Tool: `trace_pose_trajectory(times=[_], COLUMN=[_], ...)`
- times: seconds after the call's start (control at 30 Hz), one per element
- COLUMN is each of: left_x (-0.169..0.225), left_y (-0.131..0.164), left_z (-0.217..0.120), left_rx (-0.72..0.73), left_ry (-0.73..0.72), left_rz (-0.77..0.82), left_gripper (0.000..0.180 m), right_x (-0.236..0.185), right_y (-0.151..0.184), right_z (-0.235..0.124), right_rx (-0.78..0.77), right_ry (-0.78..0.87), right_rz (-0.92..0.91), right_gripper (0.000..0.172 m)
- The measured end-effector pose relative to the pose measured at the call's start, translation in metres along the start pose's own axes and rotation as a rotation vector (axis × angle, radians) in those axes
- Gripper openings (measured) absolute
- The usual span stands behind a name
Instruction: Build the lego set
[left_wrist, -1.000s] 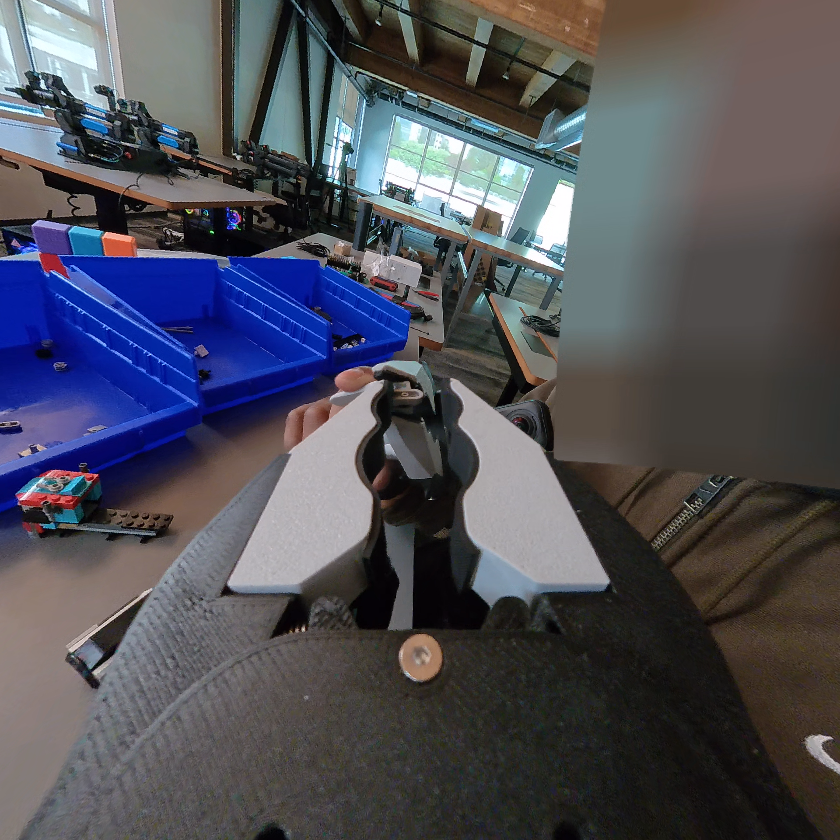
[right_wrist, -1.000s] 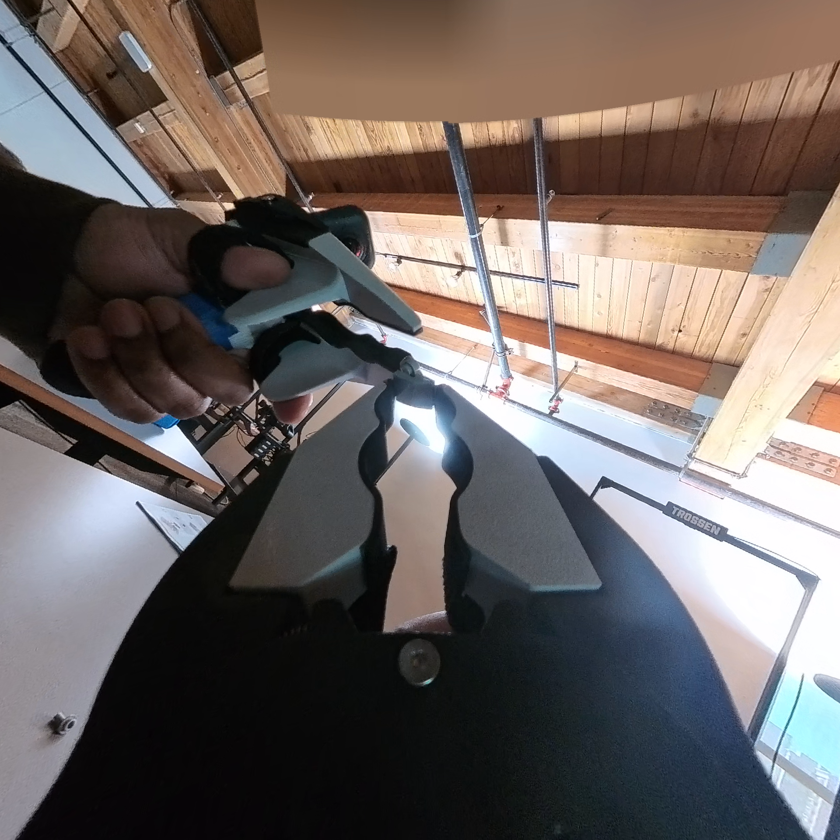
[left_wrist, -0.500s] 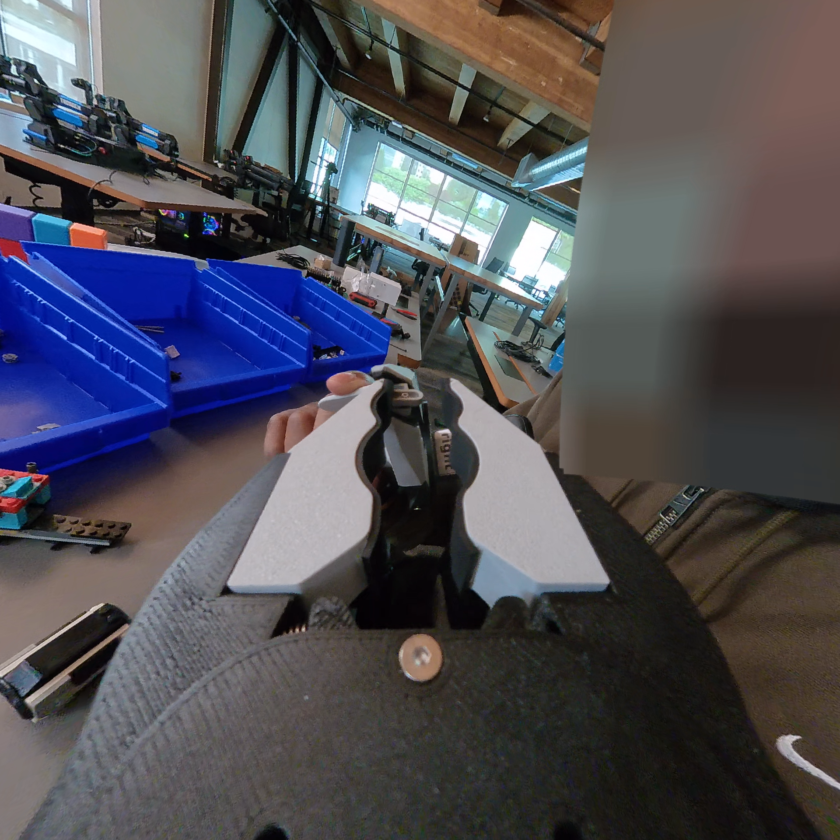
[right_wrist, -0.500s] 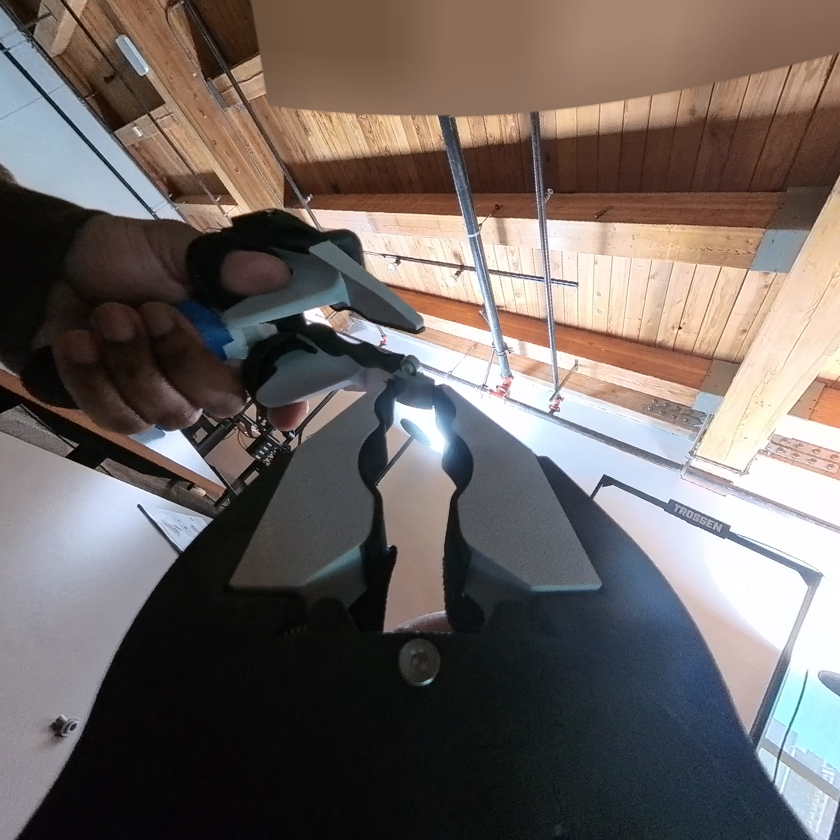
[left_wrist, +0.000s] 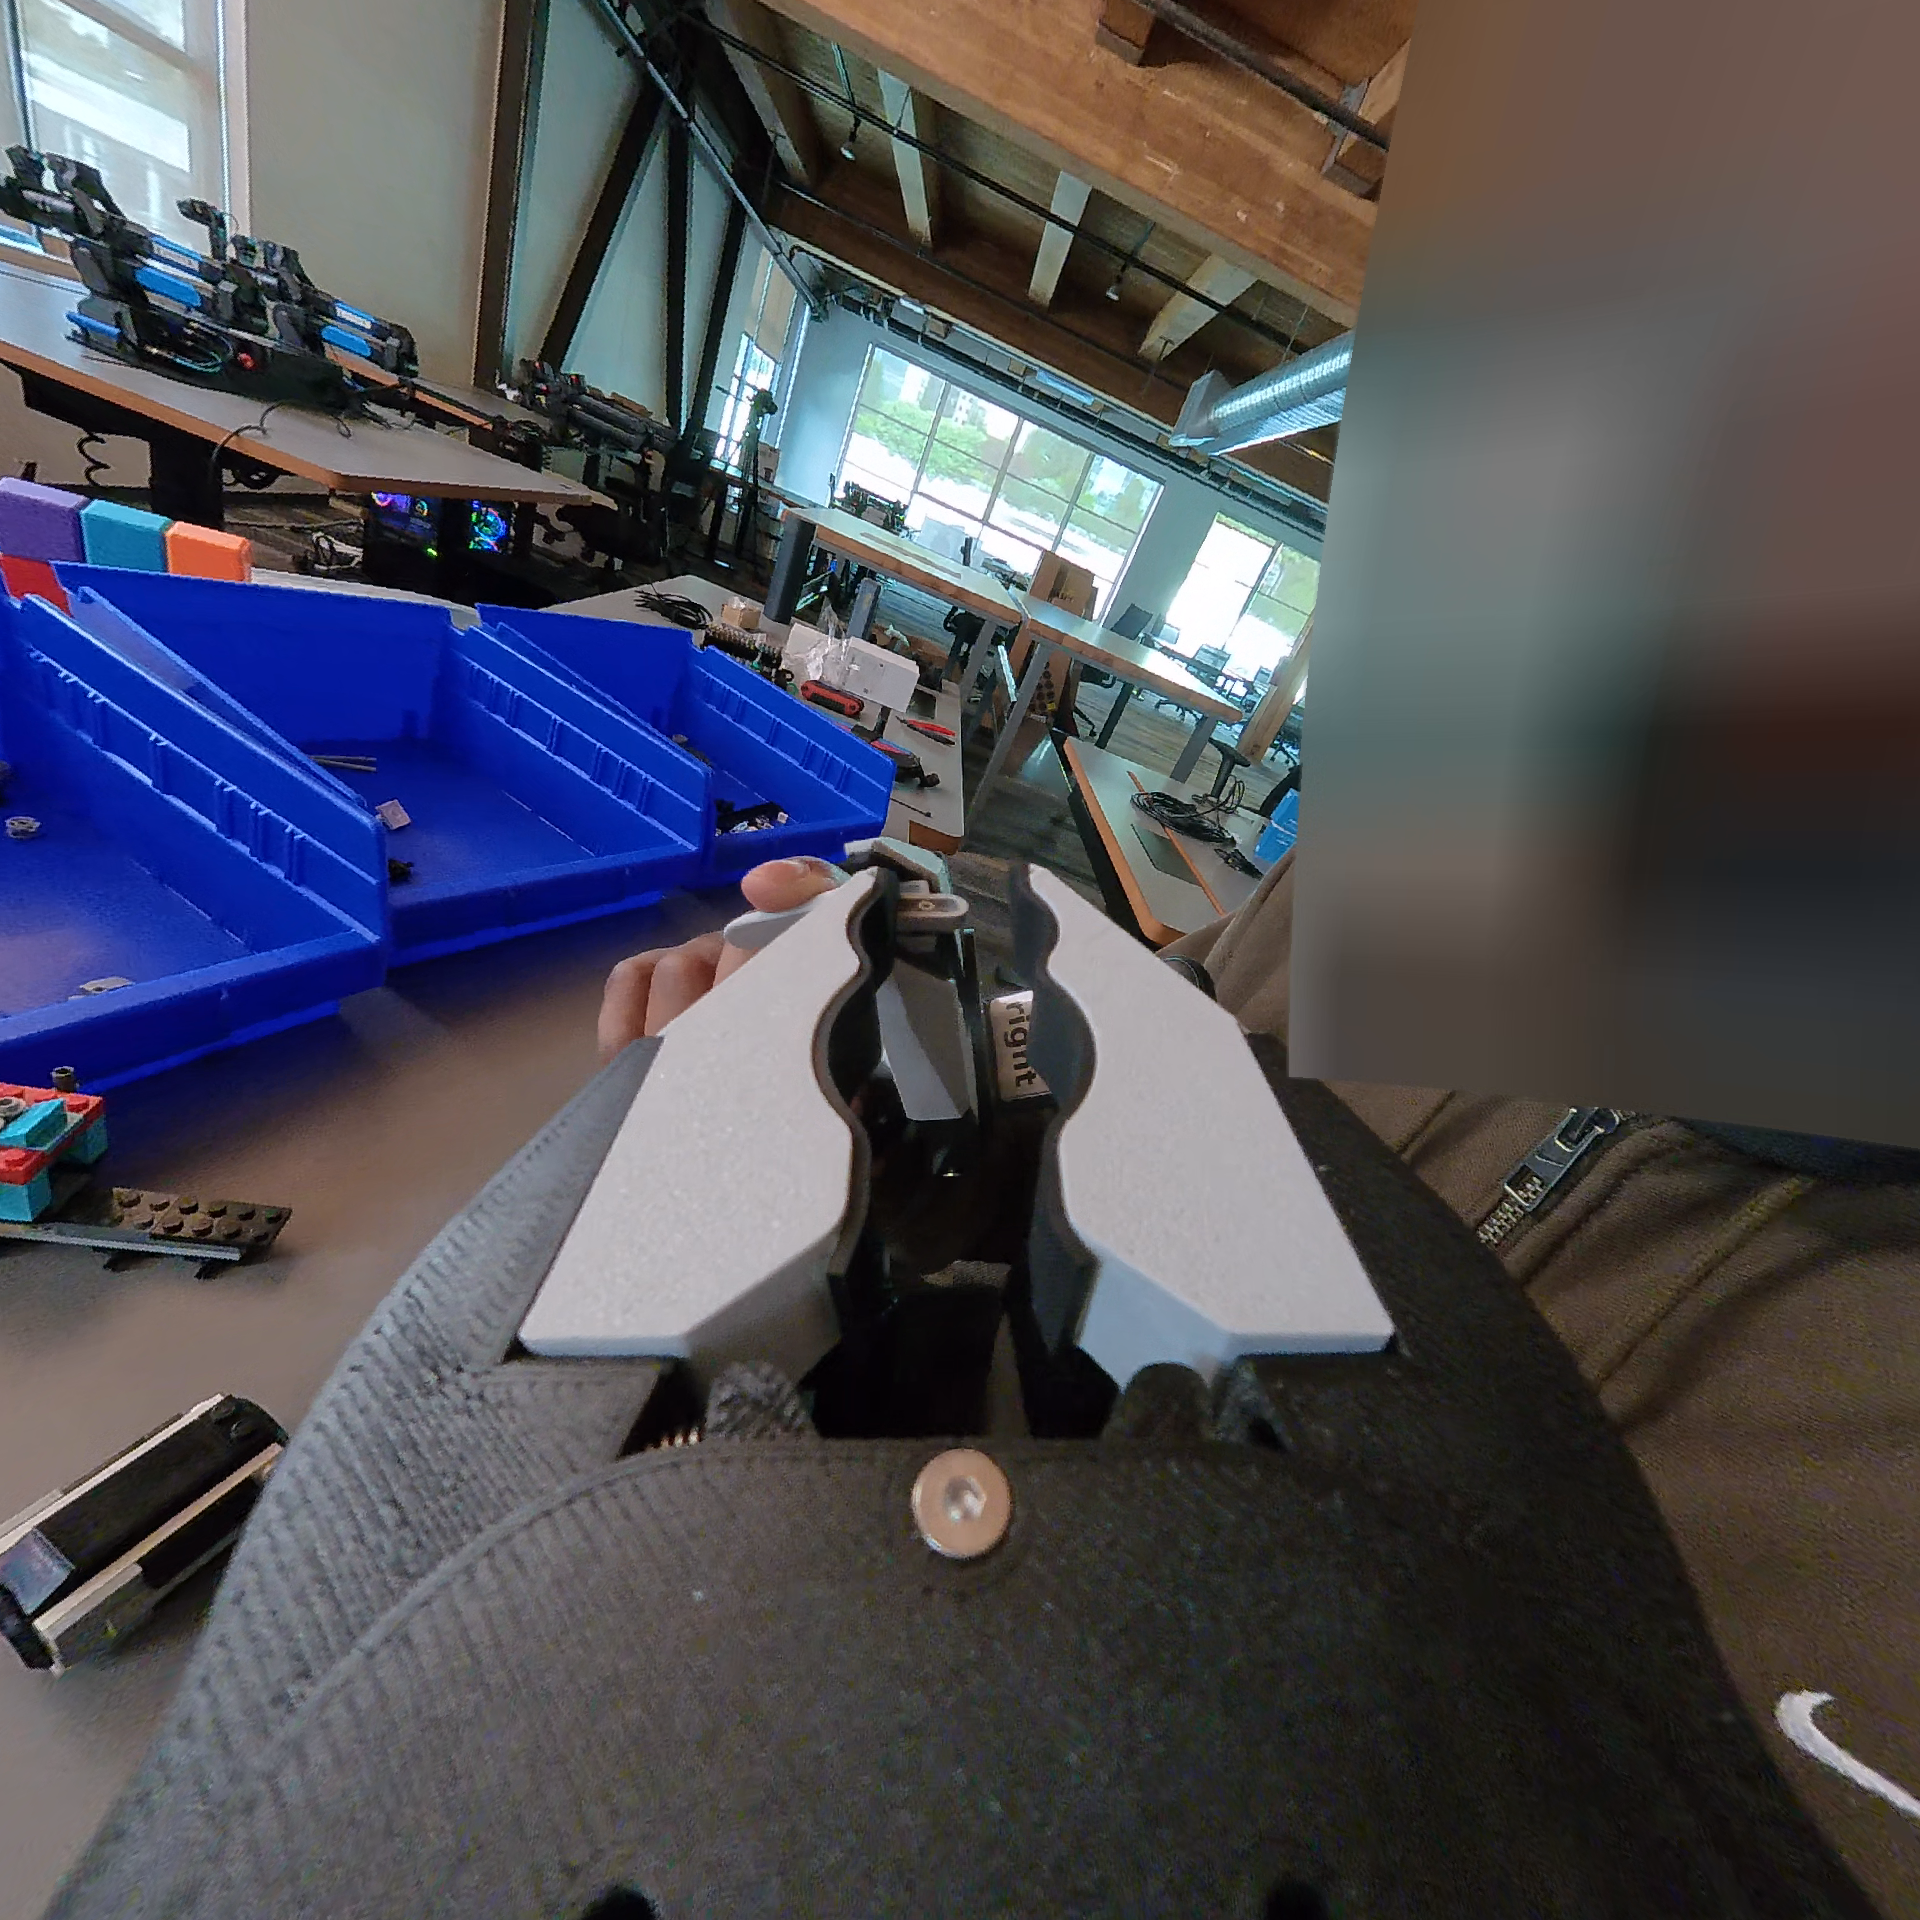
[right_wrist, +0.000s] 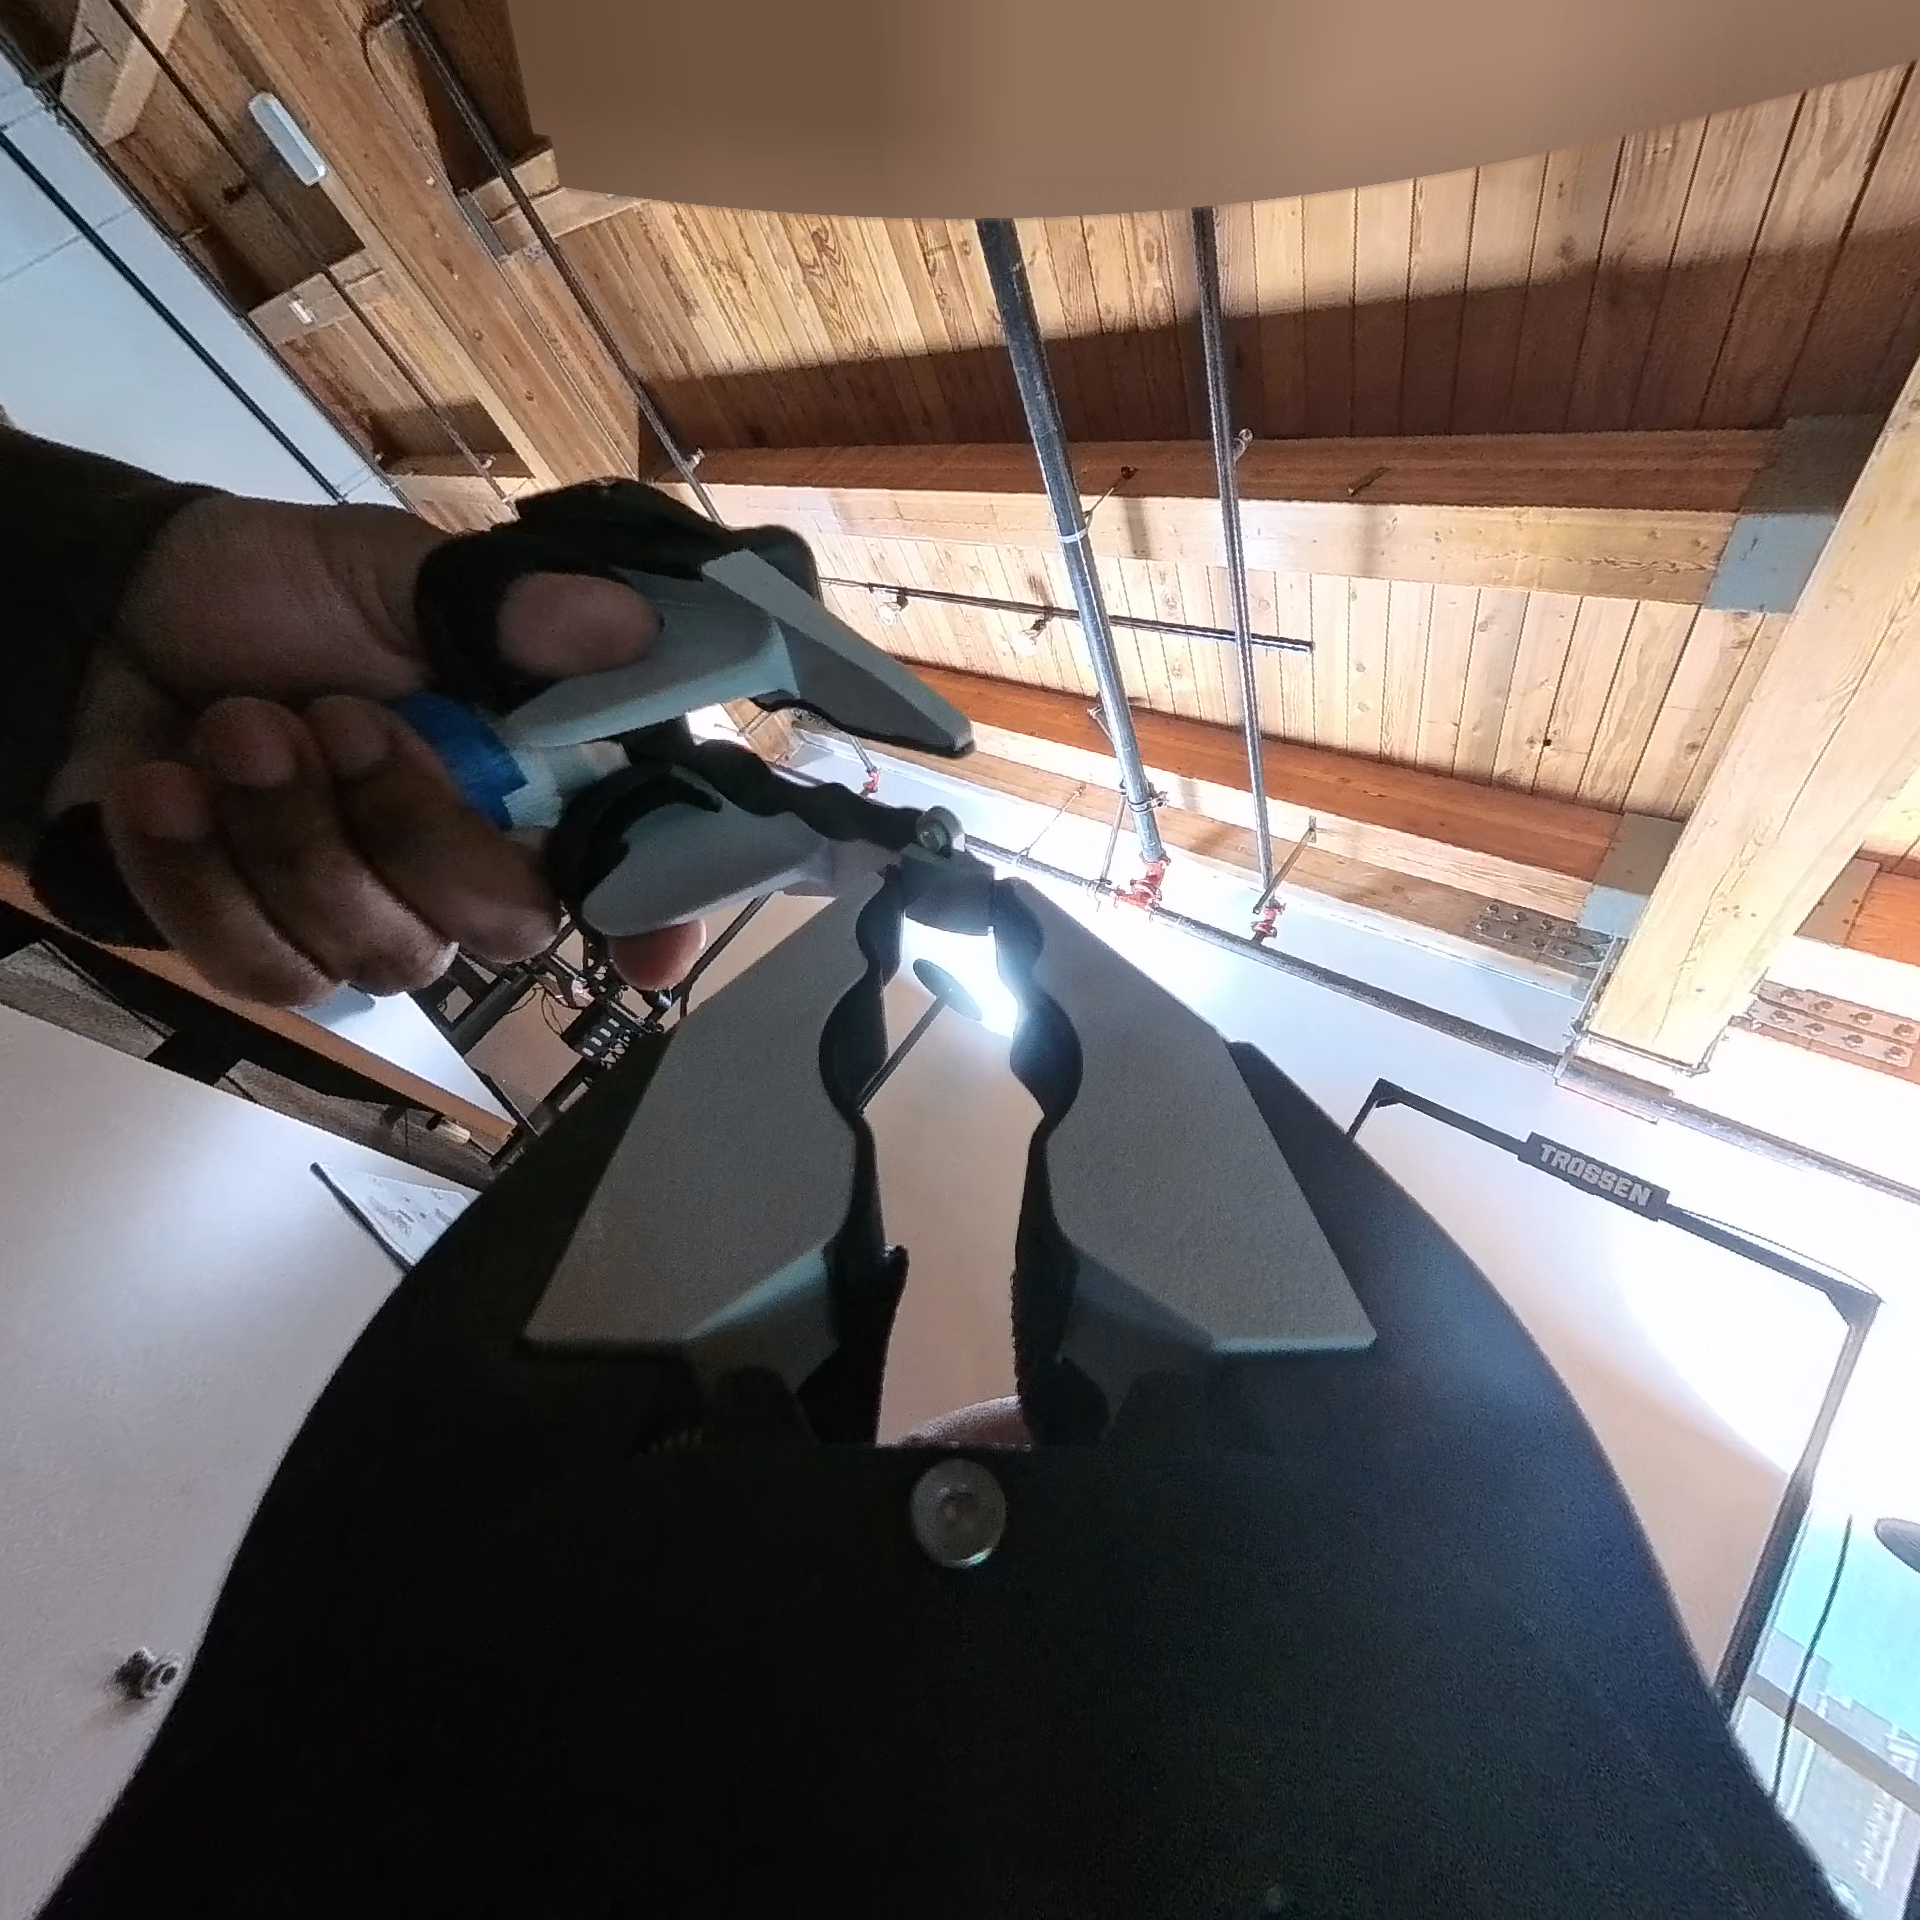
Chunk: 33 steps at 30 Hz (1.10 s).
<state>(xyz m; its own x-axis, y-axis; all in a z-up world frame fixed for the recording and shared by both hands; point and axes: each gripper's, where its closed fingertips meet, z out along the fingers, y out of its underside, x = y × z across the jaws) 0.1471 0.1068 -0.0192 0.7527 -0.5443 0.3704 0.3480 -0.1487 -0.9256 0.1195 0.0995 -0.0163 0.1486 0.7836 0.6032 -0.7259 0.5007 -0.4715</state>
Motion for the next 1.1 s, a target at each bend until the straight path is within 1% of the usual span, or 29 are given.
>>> trace_pose_trajectory(times=[0.4, 0.7, 1.1], left_x=[0.002, 0.006, 0.014], left_y=[-0.002, -0.017, -0.03], left_z=[-0.004, -0.017, -0.02], left_rx=[0.006, 0.033, -0.003], left_ry=[-0.029, -0.045, -0.079], left_rz=[0.009, 0.02, 0.055], left_gripper=[0.023, 0.023, 0.027], right_x=[-0.002, -0.002, 0.004], right_y=[-0.002, -0.009, -0.019], right_z=[0.006, 0.025, 0.036], right_rx=[0.008, 0.042, 0.079], right_ry=[0.009, 0.058, 0.132], right_rz=[0.021, 0.045, 0.063], right_gripper=[0.018, 0.018, 0.019])
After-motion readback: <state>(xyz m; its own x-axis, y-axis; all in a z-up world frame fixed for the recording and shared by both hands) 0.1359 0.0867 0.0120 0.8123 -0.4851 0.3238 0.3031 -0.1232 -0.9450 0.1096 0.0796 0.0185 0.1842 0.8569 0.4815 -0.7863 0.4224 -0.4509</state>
